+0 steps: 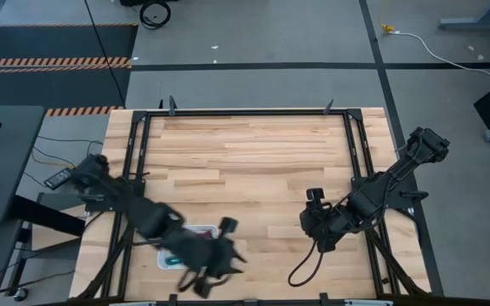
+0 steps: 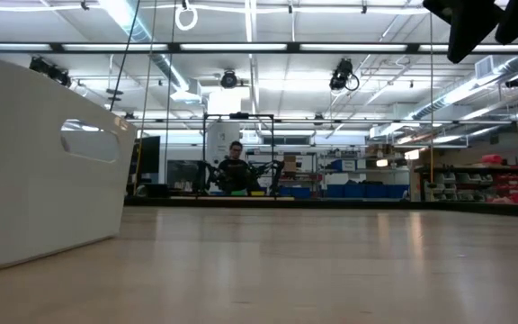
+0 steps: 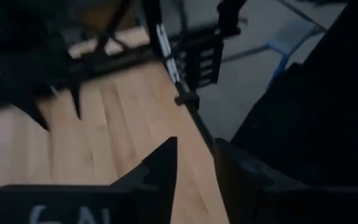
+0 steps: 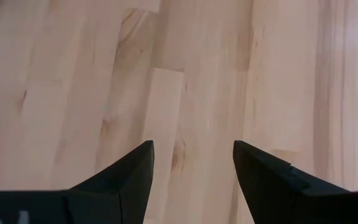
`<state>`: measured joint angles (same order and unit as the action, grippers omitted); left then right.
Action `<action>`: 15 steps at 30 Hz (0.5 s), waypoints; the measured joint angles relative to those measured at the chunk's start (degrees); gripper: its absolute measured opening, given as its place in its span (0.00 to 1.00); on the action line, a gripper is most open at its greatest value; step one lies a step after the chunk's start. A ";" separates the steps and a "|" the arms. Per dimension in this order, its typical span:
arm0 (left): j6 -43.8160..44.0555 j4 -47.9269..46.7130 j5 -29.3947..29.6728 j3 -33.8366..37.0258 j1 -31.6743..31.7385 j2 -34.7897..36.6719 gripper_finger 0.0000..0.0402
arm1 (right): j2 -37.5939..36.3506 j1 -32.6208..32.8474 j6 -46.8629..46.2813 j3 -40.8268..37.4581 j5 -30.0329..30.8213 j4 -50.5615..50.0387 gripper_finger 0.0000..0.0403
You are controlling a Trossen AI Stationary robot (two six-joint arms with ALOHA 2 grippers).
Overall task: Pick and place USB-C Cables
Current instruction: Move the white bin to the center of the table
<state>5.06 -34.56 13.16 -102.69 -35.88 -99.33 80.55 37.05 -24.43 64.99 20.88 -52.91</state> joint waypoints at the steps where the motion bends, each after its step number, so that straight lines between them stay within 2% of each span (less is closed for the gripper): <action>1: -0.27 -0.39 1.38 -0.02 -0.88 1.23 0.26 | 0.00 0.17 0.02 0.00 -0.06 0.08 0.56; 7: -3.17 -3.66 9.37 -0.02 -3.55 6.32 0.19 | 0.00 0.46 -0.07 0.00 0.09 0.21 0.56; 10: -1.92 -8.12 13.53 -0.02 -2.48 7.09 0.17 | 0.00 0.47 -0.06 0.00 0.09 0.31 0.56; 15: 4.20 -17.87 15.62 0.00 0.90 7.02 0.17 | 0.00 0.45 -0.07 0.00 0.15 0.32 0.56</action>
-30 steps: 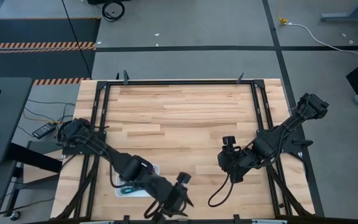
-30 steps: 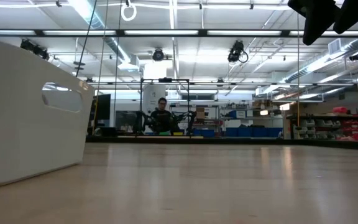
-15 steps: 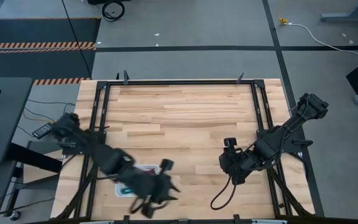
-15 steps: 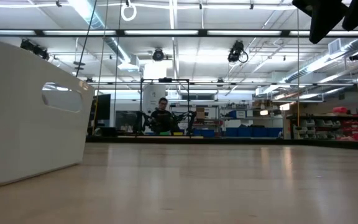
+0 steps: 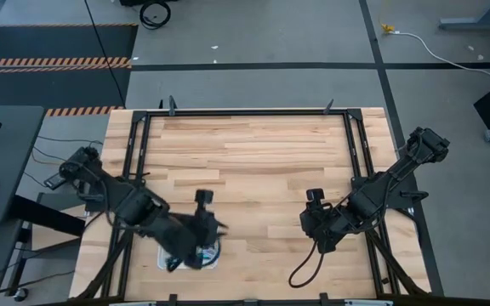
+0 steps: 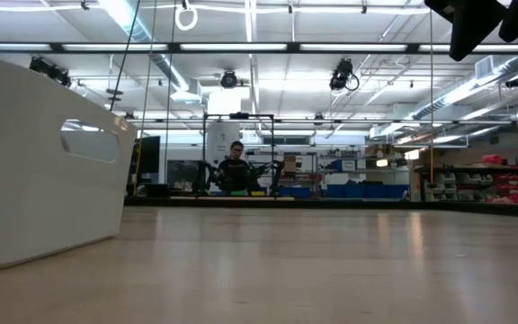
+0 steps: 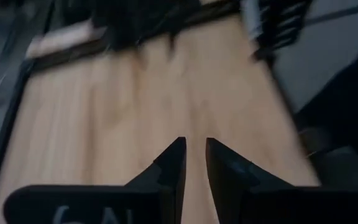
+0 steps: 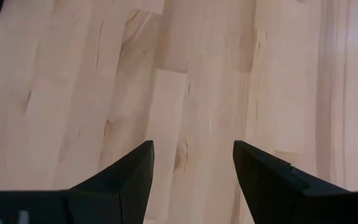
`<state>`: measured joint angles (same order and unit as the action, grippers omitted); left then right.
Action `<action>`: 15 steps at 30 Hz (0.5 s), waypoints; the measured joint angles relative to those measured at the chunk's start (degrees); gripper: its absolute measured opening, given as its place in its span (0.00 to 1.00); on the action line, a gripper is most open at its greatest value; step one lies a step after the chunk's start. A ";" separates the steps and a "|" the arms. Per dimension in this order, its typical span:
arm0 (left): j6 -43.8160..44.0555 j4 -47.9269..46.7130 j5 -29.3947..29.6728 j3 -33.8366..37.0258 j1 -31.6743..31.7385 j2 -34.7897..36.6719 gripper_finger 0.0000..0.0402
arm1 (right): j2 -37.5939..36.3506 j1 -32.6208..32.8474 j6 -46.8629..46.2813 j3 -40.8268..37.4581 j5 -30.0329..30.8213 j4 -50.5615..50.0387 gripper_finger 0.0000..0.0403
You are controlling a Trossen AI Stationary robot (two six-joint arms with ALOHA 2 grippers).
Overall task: Pick and place USB-C Cables
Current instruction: Move the white bin to the center of the table
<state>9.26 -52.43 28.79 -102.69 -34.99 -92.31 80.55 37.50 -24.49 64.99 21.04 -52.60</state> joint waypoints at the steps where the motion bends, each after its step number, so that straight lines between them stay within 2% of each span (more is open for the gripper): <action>1: 1.84 -2.33 0.54 0.00 0.66 0.00 0.17 | 0.00 0.02 0.00 0.00 0.00 0.00 0.56; 3: 4.84 -5.89 1.25 0.04 1.93 -0.22 0.17 | 0.00 0.00 -0.01 0.00 0.00 0.00 0.56; 6: 6.96 -4.57 1.50 4.64 3.14 0.38 0.17 | 0.00 0.02 -0.02 0.00 0.02 0.02 0.56; 11: 12.53 3.04 1.13 24.19 3.88 7.13 0.17 | 0.00 0.00 -0.02 0.00 -0.01 0.23 0.56; 15: 17.22 13.54 -2.91 37.75 4.09 13.32 0.16 | -0.02 0.00 0.49 0.00 -0.08 0.03 0.56</action>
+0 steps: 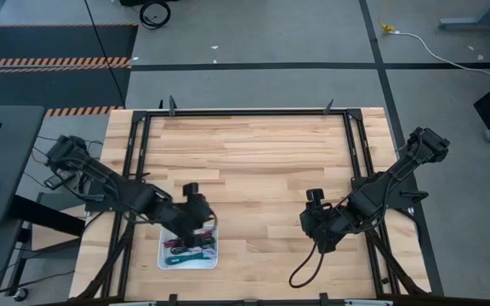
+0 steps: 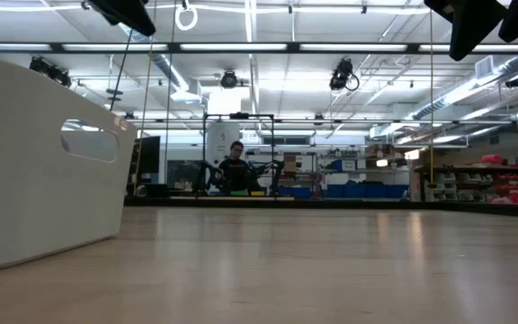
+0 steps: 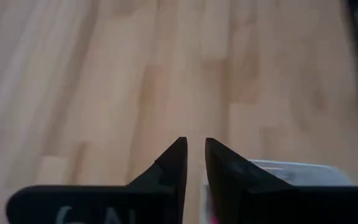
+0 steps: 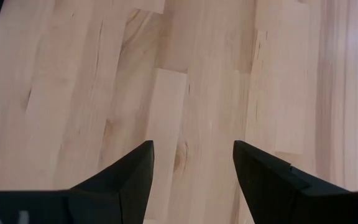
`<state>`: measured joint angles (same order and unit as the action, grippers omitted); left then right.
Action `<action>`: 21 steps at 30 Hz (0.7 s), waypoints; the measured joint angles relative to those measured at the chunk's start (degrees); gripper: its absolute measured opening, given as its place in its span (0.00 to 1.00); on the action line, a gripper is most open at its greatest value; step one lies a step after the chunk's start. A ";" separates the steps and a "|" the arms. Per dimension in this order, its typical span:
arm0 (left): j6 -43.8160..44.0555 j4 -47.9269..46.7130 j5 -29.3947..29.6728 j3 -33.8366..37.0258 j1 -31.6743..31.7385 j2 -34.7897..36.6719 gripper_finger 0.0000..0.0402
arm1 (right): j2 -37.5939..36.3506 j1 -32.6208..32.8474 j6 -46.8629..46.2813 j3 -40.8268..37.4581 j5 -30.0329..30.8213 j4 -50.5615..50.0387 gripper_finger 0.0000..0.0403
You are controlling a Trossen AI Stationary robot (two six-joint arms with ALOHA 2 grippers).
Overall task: Pick and place USB-C Cables
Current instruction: Move the white bin to the center of the table
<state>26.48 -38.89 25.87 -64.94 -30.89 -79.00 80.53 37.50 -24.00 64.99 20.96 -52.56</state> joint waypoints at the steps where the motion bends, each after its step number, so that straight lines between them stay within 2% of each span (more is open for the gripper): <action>1: 1.18 1.28 -0.70 1.74 -0.04 1.79 0.15 | 0.00 0.00 0.36 0.00 0.01 0.07 0.56; 6: 13.18 -4.39 -2.37 6.81 -0.08 7.01 0.12 | 0.00 -1.05 0.93 0.00 -0.03 0.67 0.56; 11: 21.22 -10.44 -8.78 7.30 -0.24 5.46 0.13 | 0.00 -1.29 0.62 0.00 -0.03 0.71 0.56; 16: 21.32 -11.95 -13.25 7.32 -0.61 1.07 0.21 | 0.00 -1.29 0.30 0.00 -0.01 0.67 0.56; 21: 21.09 -11.95 -16.37 7.29 -0.66 -3.33 0.34 | 0.00 -0.81 0.12 0.00 -0.07 0.45 0.56</action>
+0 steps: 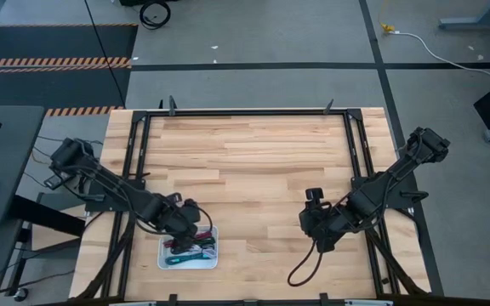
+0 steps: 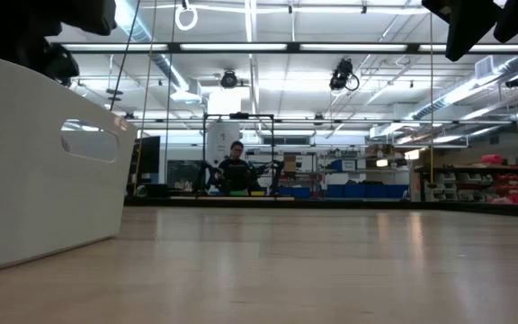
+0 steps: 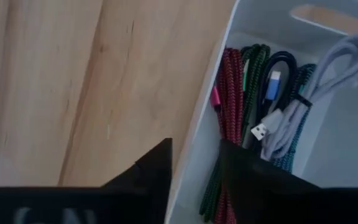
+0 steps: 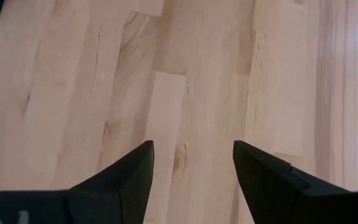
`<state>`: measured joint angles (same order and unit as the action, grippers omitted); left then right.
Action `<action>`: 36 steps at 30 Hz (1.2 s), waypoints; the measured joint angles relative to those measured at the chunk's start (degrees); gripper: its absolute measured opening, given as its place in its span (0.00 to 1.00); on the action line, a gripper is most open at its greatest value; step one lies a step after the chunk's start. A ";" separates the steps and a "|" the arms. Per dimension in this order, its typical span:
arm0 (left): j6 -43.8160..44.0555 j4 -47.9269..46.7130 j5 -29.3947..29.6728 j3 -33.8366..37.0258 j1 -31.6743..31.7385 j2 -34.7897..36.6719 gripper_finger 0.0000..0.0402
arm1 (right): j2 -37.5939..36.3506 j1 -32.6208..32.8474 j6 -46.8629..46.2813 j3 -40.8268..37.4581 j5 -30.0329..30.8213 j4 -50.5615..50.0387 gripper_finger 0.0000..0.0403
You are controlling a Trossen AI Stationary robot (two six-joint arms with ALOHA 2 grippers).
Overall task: Pick and place USB-C Cables
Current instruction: Move the white bin to the center of the table
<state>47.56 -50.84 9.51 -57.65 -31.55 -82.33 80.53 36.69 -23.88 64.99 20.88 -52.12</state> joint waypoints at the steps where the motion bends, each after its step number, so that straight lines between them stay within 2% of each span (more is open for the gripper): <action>1: 0.00 0.22 -0.01 -0.03 0.00 -0.51 0.37 | 0.00 0.00 0.00 0.00 0.00 -0.02 0.56; 8: -0.26 2.65 -0.61 -0.08 0.15 -1.04 0.53 | 0.00 0.00 -0.16 0.00 0.00 0.00 0.56; 13: -0.66 1.28 -0.85 -0.02 0.17 -2.57 0.53 | 0.00 0.00 -0.61 0.00 0.02 0.05 0.56; 20: -3.31 -0.36 -4.95 0.01 1.47 -7.46 0.38 | 0.00 0.00 -1.20 0.00 0.00 -0.11 0.56; 28: -10.12 1.81 -4.08 -0.04 6.05 -8.43 0.04 | 0.00 -0.01 -1.44 -0.01 0.38 0.00 0.56; 36: -19.49 11.07 -2.70 -0.04 14.33 -8.45 0.02 | 0.00 0.00 -3.14 -0.02 0.44 -0.13 0.56</action>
<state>28.07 -39.77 6.81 -57.69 -17.22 -90.78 80.53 36.69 -27.02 64.97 21.32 -52.25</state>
